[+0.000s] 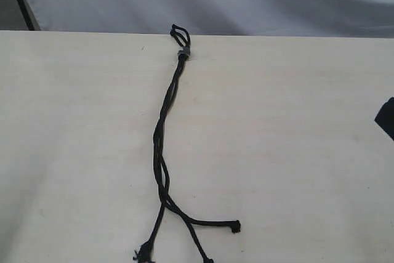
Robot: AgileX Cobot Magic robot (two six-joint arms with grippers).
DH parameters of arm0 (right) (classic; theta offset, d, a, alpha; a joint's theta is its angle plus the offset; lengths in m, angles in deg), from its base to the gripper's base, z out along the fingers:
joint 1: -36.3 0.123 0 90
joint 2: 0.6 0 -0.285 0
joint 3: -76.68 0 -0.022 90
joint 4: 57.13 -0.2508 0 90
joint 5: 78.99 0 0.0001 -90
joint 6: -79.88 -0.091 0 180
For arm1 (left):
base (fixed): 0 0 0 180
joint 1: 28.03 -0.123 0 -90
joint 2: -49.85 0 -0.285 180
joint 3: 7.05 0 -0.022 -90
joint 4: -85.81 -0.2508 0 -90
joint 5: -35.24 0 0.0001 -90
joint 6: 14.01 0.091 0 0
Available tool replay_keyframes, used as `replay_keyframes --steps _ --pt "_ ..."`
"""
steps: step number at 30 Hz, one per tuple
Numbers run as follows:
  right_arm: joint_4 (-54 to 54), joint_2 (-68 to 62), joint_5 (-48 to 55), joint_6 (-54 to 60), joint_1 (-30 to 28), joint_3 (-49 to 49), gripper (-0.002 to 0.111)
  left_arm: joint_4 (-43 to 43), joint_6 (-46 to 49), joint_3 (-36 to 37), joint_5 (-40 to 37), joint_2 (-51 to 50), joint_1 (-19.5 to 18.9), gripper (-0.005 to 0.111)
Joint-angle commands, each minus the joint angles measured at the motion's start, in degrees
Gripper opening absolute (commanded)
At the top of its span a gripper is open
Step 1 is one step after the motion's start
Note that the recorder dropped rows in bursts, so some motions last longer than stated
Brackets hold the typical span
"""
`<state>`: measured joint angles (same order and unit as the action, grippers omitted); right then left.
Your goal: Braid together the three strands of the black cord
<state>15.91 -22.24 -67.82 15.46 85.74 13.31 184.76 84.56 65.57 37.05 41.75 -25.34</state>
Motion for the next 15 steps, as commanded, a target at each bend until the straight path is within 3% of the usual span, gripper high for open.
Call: replay_keyframes --steps 1,6,8,10,12,15 --pt "0.5 0.3 -0.2 0.0 0.0 0.0 0.001 1.0 1.3 4.2 6.3 0.2 1.9 0.001" --pt "0.5 0.3 -0.2 0.0 0.0 0.0 0.001 1.0 0.5 4.6 7.1 0.2 2.0 0.001" --pt "0.5 0.3 -0.2 0.0 0.0 0.0 0.001 -4.7 -7.0 4.6 7.1 0.2 2.0 0.001" --pt "0.5 0.3 -0.2 0.0 0.0 0.0 0.001 -22.1 -26.6 4.6 7.2 0.2 1.9 0.001" --pt "0.5 0.3 -0.2 -0.5 0.0 0.0 0.001 -45.0 -48.5 4.6 6.7 0.2 1.9 0.001" --pt "0.5 0.3 -0.2 -0.5 0.0 0.0 0.001 -74.2 -72.9 4.6 3.9 0.2 1.9 0.001"
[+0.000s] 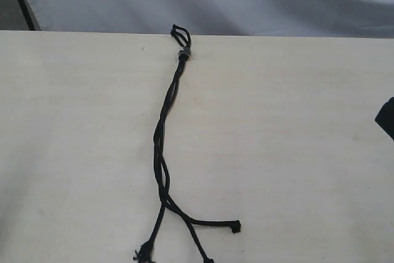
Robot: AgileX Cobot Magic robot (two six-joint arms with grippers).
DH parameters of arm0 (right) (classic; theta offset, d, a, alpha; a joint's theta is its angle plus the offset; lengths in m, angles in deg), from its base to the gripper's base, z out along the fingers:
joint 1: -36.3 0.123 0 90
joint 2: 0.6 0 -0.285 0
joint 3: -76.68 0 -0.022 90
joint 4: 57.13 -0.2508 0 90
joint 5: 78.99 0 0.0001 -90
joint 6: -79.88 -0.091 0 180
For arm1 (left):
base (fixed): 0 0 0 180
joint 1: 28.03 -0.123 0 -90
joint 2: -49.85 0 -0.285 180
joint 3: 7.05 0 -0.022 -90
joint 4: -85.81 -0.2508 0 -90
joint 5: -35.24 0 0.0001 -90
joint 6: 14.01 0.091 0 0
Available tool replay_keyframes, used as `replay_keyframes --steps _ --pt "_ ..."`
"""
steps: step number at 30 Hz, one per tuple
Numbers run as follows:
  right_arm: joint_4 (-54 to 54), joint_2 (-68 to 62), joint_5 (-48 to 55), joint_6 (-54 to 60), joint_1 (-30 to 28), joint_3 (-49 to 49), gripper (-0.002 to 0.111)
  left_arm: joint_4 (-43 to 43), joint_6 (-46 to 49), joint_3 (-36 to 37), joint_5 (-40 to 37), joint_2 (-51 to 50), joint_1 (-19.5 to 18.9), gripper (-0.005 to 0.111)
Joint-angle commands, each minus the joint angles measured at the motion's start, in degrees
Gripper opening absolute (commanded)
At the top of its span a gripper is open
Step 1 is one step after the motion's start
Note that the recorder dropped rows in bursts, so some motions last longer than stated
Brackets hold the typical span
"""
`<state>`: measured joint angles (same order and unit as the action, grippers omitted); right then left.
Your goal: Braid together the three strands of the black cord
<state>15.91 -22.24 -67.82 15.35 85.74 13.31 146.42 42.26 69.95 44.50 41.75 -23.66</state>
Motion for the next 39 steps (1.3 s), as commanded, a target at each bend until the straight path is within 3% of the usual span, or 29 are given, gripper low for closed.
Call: replay_keyframes --steps 1,8,11,16,20,39 --pt "0.5 0.3 -0.2 -0.4 0.0 0.0 0.001 -41.9 -35.0 0.2 -4.1 0.2 0.2 0.001" --pt "0.5 0.3 -0.2 -0.4 0.0 0.0 0.001 -44.4 -38.7 0.2 -8.9 0.2 0.0 0.001" --pt "0.5 0.3 -0.2 -0.4 0.0 0.0 0.001 -46.5 -40.4 0.2 -10.5 0.3 -2.2 0.001" --pt "0.5 0.3 -0.2 -0.4 0.0 0.0 0.001 -61.7 -60.5 0.2 -17.0 0.3 -9.2 0.001" --pt "0.5 0.3 -0.2 -0.4 0.0 0.0 0.001 -61.5 -60.6 0.2 -21.7 0.3 -9.9 0.001" --pt "0.5 0.3 -0.2 -0.4 0.0 0.0 0.001 -61.7 -60.1 0.2 -21.5 0.3 -9.9 0.001"
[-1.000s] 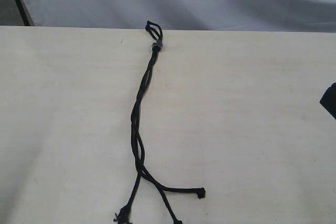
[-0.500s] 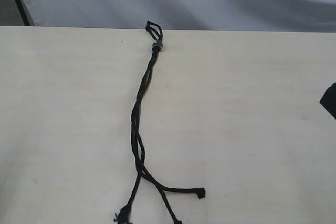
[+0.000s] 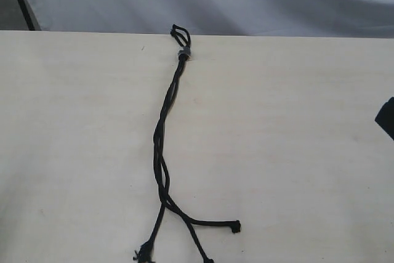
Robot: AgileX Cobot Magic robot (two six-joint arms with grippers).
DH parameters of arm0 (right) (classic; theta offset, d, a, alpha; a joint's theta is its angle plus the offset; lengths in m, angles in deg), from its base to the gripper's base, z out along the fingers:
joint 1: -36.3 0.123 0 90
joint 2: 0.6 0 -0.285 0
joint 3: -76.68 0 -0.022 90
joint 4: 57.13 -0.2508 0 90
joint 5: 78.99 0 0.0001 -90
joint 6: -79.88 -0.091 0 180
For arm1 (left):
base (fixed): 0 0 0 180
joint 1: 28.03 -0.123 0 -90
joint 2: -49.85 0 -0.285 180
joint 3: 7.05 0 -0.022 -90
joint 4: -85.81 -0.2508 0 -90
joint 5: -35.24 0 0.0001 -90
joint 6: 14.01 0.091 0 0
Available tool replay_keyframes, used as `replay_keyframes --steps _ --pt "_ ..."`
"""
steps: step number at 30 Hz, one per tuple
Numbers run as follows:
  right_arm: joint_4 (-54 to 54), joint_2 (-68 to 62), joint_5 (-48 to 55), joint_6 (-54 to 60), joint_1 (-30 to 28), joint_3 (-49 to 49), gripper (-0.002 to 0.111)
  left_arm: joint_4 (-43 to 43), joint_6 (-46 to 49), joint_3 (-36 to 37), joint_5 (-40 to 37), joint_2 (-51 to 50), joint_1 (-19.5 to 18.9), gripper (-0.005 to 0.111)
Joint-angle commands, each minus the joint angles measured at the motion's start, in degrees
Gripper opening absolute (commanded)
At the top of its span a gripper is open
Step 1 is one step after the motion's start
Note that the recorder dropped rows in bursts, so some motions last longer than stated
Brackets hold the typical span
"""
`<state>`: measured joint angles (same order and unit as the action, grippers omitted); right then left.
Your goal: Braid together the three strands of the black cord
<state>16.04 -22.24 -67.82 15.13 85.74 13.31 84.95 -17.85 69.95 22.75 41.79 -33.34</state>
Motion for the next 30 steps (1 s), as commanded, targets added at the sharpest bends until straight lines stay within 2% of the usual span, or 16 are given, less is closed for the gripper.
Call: replay_keyframes --steps 1,9,10,11,12,13,14,18,19,21,27,30 --pt "0.4 0.3 -0.2 -0.2 0.0 0.0 0.001 -0.2 0.0 0.2 0.3 0.3 -0.2 0.001" --pt "-2.0 0.5 -0.1 -0.2 0.0 0.0 0.001 -0.2 0.0 0.2 0.3 0.3 -0.2 0.001" --pt "-11.8 1.1 1.4 5.3 0.0 0.0 0.001 -0.2 0.0 0.2 0.3 0.3 -0.2 0.001" --pt "-16.2 1.2 1.6 9.8 0.0 0.0 0.001 -0.2 0.0 0.2 0.3 0.3 -0.2 0.001" --pt "-30.2 1.2 2.3 25.9 0.0 -1.1 0.001 -0.2 0.0 0.2 0.3 0.3 -0.2 0.001" --pt "-37.5 1.5 1.8 32.9 0.0 -1.9 0.001 -0.2 0.0 0.2 0.3 0.3 -0.2 0.001" --pt "-48.4 1.8 -2.0 46.7 0.0 -5.1 0.001 -0.2 0.0 0.2 0.3 0.3 -0.2 0.001" --pt "-63.8 3.5 -16.5 57.2 0.0 -13.8 0.001 -0.2 0.0 0.2 0.3 0.3 -0.2 0.001" --pt "-65.3 4.5 -12.1 57.9 0.0 -13.8 0.001 -0.2 0.0 0.2 0.3 0.3 -0.2 0.001" --pt "-65.7 5.0 -10.2 57.9 0.0 -13.8 0.001 -0.2 0.0 0.2 0.3 0.3 -0.2 0.001" --pt "-65.7 5.1 -10.4 57.9 0.0 -13.8 0.001 -0.2 0.0 0.2 0.3 0.3 -0.2 0.001" --pt "-65.7 6.8 -10.6 57.9 -3.2 -13.8 0.001 -0.2 0.0 0.2 0.3 0.3 -0.2 0.001"
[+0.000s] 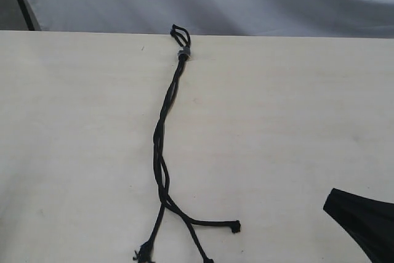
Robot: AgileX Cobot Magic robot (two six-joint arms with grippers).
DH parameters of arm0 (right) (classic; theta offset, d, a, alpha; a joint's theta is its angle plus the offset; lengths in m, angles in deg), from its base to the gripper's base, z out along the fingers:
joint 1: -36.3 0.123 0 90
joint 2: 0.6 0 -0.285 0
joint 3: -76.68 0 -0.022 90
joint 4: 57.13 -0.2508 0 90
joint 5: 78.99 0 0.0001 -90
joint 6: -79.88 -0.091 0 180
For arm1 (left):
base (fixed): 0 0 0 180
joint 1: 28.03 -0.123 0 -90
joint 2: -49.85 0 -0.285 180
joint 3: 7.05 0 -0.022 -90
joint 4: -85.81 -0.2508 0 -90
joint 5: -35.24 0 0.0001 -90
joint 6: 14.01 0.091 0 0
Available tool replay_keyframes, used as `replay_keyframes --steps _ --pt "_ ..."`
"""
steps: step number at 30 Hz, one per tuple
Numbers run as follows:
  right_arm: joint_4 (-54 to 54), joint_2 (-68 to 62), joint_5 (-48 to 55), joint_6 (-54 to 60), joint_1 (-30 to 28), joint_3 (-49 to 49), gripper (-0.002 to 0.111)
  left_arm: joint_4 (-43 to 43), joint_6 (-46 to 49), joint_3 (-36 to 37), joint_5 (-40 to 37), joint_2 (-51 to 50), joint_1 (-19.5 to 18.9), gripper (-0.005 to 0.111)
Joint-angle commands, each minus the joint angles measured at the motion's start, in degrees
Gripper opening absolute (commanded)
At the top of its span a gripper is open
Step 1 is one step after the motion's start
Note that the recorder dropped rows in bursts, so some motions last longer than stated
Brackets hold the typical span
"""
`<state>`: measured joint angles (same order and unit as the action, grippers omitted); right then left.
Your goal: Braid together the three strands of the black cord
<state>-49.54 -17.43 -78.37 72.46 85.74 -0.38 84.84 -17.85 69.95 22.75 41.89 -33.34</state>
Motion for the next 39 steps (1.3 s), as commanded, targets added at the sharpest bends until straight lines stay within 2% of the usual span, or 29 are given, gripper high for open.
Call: replay_keyframes --steps 1,7,11,19,25,39 --pt "-0.2 2.3 0.0 0.2 -6.4 -0.2 0.001 -0.1 0.0 0.2 0.3 0.2 -0.2 0.001" --pt "0.1 5.1 0.0 -1.9 -32.3 -0.2 0.001 -0.1 0.0 0.2 0.3 0.2 -0.2 0.001" --pt "0.0 8.6 0.8 -2.0 -41.5 -0.2 0.001 -0.1 0.0 0.2 0.3 0.2 -0.2 0.001" --pt "0.0 9.0 9.6 -1.5 -43.1 -0.2 0.001 -0.1 0.0 0.2 0.3 0.2 -0.2 0.001" --pt "0.0 9.0 10.4 -1.5 -45.4 -0.2 0.001 -0.1 0.0 0.2 0.3 0.2 -0.2 0.001" --pt "0.0 9.0 10.4 -2.3 -45.2 -0.2 0.001 -0.1 0.0 0.2 0.3 0.2 -0.2 0.001"
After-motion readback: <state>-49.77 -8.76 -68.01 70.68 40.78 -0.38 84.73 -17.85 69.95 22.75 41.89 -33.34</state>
